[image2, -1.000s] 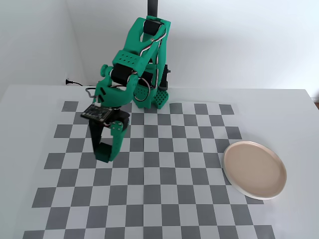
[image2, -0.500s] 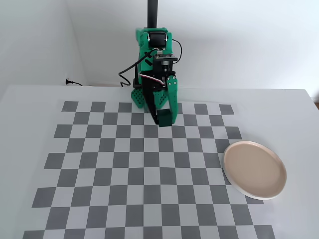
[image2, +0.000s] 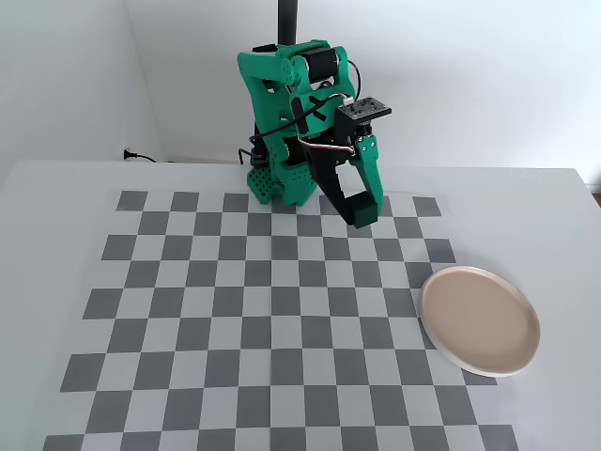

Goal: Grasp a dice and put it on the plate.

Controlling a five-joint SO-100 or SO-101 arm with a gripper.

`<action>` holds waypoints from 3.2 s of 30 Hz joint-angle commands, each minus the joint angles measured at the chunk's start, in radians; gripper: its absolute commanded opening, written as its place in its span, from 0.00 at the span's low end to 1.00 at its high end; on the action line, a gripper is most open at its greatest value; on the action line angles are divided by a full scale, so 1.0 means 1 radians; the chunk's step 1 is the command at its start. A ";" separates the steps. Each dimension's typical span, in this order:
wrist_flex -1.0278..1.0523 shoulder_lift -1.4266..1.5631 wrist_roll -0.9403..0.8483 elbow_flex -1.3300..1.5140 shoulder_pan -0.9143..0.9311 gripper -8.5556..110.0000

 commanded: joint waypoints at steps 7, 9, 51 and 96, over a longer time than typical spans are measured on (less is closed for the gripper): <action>0.008 -0.267 0.060 -0.307 -0.147 0.04; 0.008 -0.322 0.069 -0.351 -0.166 0.04; 0.003 -1.936 0.135 -1.749 -0.322 0.13; 0.603 -1.045 0.233 -1.672 -0.216 0.04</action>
